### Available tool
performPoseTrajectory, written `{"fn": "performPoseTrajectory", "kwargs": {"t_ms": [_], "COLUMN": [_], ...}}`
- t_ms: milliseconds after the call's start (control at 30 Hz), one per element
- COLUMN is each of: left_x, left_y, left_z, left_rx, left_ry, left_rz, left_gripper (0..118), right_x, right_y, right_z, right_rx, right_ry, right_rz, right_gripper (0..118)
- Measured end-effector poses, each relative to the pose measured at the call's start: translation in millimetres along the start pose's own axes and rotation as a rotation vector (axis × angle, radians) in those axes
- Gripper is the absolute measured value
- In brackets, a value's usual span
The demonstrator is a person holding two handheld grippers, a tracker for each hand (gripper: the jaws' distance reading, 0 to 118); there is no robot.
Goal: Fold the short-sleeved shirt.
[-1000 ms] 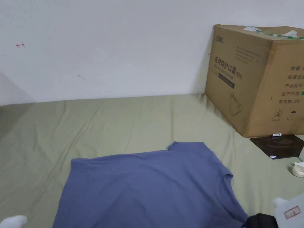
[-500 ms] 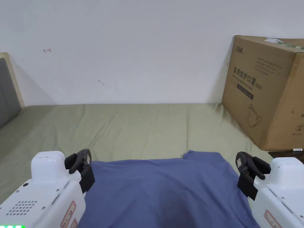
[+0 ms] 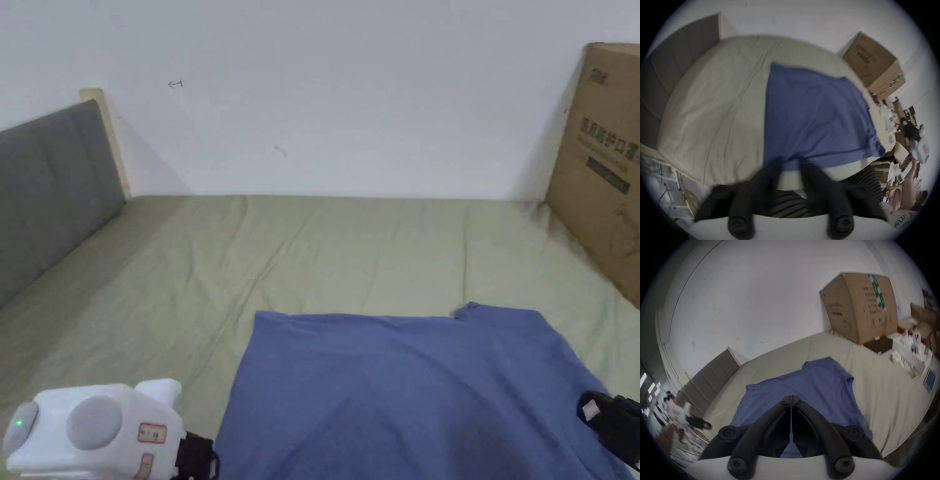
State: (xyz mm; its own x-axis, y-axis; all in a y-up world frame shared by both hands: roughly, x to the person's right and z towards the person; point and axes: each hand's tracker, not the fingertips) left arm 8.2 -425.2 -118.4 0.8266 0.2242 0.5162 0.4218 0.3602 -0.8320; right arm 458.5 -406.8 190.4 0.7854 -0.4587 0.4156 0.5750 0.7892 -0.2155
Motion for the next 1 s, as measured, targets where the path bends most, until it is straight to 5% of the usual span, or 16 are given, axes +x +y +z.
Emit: {"fn": "performPoseTrajectory", "kwargs": {"t_ms": [33,167,300,333,367,400,533,633,667,700,733,900,1000], "left_x": [-6.7,-7.4,-12.8,-10.9,-9.4,-3.6,2.1,5.9,10.3,11.3,11.9,19.7,18.7], "left_y": [-7.6,-29.7,-29.8,-30.8,-31.8,-35.1,-35.8,-43.8,-46.7,-48.6,-49.9,-51.9,-48.8], "left_z": [-15.2,-45.9,-87.9,-95.5,-102.8,-98.1,-76.3,-54.4,-47.4,-43.0,-39.5,-30.0,-32.5], "left_rx": [-0.038,-0.033,-0.024,-0.057,-0.084,-0.064,0.062,0.157,0.174,0.167,0.170,0.187,0.172], "left_ry": [0.020,0.059,0.092,0.089,0.077,0.148,0.080,0.042,0.037,0.029,0.024,0.020,0.040], "left_rz": [0.011,-0.012,-0.181,-0.203,-0.206,-0.225,-0.185,-0.117,-0.107,-0.101,-0.095,-0.090,-0.089], "left_gripper": [113,110,107,88,54,42,8,7,7,7,7,7,7], "right_x": [-0.5,-4.1,-4.2,-3.1,-1.8,0.3,17.5,41.9,50.0,61.0,70.2,116.1,129.2], "right_y": [-4.1,-6.6,-10.4,-11.1,-11.5,-12.3,-17.4,-20.5,-20.8,-23.3,-28.2,-56.2,-63.6], "right_z": [2.3,3.5,7.6,8.5,8.8,9.5,17.4,16.4,13.7,10.2,5.4,-21.6,-26.6], "right_rx": [-0.026,-0.061,-0.089,-0.094,-0.100,-0.106,-0.165,-0.300,-0.359,-0.427,-0.486,-0.707,-0.732], "right_ry": [0.022,-0.010,-0.004,-0.004,-0.009,-0.020,-0.060,-0.151,-0.184,-0.217,-0.266,-0.420,-0.456], "right_rz": [-0.026,0.003,-0.005,-0.009,-0.008,-0.003,-0.001,-0.020,-0.029,-0.032,-0.037,0.056,0.110], "right_gripper": [1,1,1,1,1,1,1,2,17,53,110,115,100]}}
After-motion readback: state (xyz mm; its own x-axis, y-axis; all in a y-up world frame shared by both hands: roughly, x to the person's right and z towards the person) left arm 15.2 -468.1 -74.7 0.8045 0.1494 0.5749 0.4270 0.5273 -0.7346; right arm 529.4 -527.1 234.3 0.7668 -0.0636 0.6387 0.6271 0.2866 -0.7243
